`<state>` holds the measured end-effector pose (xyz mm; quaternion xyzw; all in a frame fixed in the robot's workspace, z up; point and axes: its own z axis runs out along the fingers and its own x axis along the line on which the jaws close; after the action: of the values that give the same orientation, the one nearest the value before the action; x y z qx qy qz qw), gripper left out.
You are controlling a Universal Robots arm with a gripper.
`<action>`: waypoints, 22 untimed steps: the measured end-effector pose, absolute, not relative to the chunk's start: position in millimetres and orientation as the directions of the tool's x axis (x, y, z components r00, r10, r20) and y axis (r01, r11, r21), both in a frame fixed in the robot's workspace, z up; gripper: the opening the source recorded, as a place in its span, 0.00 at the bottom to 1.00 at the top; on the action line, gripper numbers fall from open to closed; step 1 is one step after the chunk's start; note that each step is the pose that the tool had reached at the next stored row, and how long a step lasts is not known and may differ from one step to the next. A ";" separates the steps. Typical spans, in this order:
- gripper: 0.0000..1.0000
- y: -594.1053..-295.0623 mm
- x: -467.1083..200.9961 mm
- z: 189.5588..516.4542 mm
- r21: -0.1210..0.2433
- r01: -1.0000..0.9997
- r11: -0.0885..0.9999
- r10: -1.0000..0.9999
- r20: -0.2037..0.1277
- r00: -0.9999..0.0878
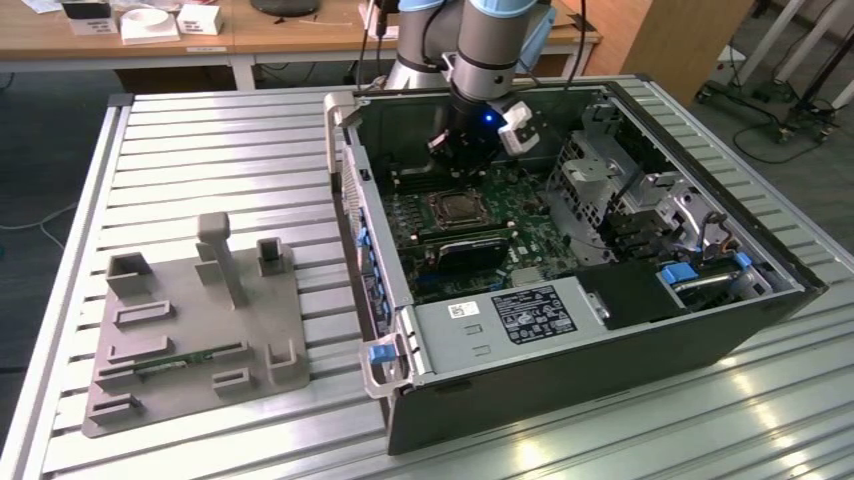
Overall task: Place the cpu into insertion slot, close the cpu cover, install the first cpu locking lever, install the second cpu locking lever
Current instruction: 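Install the first cpu locking lever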
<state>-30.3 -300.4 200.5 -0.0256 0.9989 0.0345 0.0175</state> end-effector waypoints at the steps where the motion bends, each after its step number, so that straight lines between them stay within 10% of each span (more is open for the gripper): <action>1: 0.10 -300.4 -30.1 200.5 0.068 -0.052 0.996 -0.050 -0.037 -0.998; 22: 0.10 -300.9 -28.5 201.2 0.063 -0.052 0.997 -0.050 -0.036 -0.998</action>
<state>-28.5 -300.9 201.2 -0.0256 0.9990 0.0318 0.0174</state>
